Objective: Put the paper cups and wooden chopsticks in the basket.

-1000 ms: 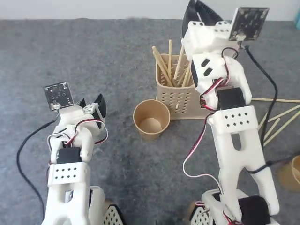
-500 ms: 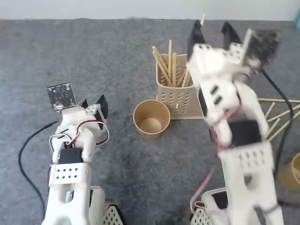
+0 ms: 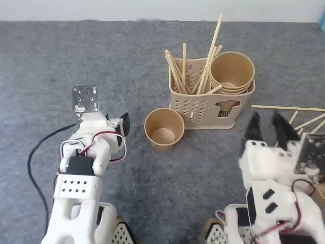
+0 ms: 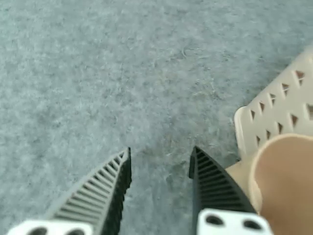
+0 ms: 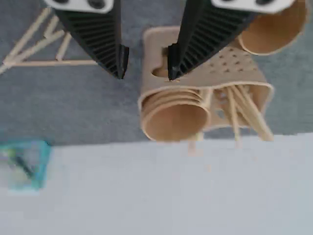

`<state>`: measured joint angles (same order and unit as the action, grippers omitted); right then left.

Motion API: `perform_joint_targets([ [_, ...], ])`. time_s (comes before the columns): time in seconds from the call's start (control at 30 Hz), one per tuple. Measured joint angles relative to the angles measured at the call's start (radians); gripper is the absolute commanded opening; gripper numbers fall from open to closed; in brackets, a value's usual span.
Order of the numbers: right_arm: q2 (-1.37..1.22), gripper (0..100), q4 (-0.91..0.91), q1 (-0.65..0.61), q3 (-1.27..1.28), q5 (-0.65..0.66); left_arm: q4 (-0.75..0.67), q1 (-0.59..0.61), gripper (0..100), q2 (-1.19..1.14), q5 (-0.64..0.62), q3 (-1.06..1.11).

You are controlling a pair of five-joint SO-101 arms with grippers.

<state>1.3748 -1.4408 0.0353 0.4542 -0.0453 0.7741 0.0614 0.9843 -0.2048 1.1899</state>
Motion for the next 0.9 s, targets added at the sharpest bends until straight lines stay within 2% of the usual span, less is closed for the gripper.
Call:
perform_joint_targets([
  [0.17, 0.055, 13.6, -0.037, 0.244, 0.201, 0.118, 0.140, -0.011, 19, 0.000, 0.000, -0.140],
  [0.43, 0.106, 13.6, 0.173, 0.589, 0.657, 0.167, 0.292, -0.163, 19, 0.000, 0.003, -0.229],
  [0.63, 0.229, 13.6, 0.333, 0.825, 0.924, -0.040, 0.434, -0.201, 19, -0.178, 0.003, -0.440],
  [0.73, 0.308, 13.6, 0.416, 0.830, 1.073, -0.040, 0.448, -0.206, 19, -0.356, 0.003, -0.539],
  [0.9, 0.425, 13.6, 0.381, 0.824, 1.114, -0.009, 0.448, -0.206, 19, -0.612, 0.002, -0.634],
])
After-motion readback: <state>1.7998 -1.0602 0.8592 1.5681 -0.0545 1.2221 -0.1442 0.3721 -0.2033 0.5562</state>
